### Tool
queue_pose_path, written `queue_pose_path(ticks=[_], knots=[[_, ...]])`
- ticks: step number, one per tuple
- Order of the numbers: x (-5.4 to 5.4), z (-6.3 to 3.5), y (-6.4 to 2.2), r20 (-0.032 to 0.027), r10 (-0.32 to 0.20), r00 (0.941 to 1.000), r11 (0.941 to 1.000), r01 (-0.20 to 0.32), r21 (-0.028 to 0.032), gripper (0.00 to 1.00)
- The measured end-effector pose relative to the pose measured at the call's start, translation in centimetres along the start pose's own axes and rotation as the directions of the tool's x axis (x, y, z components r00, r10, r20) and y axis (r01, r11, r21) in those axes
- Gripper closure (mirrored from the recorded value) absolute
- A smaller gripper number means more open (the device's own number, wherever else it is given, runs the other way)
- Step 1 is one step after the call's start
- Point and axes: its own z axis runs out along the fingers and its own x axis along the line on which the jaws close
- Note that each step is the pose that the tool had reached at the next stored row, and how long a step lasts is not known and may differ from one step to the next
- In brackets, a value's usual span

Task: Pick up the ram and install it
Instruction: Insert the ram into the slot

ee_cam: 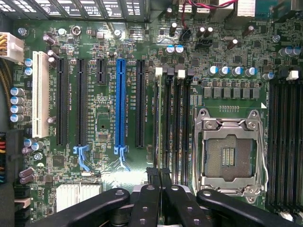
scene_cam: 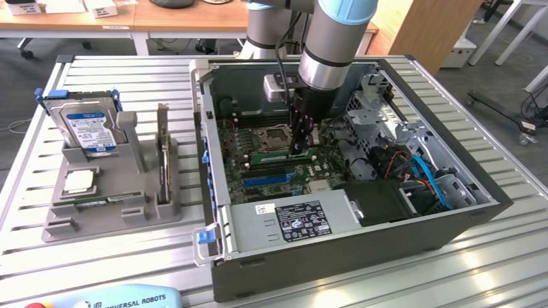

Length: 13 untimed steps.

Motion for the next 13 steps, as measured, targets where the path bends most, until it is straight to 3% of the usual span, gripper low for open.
queue_pose_path(ticks=[13], knots=[[0.01, 0.26, -0.01, 0.0000, 0.000, 1.0000, 1.0000, 0.000, 0.0000, 0.89]])
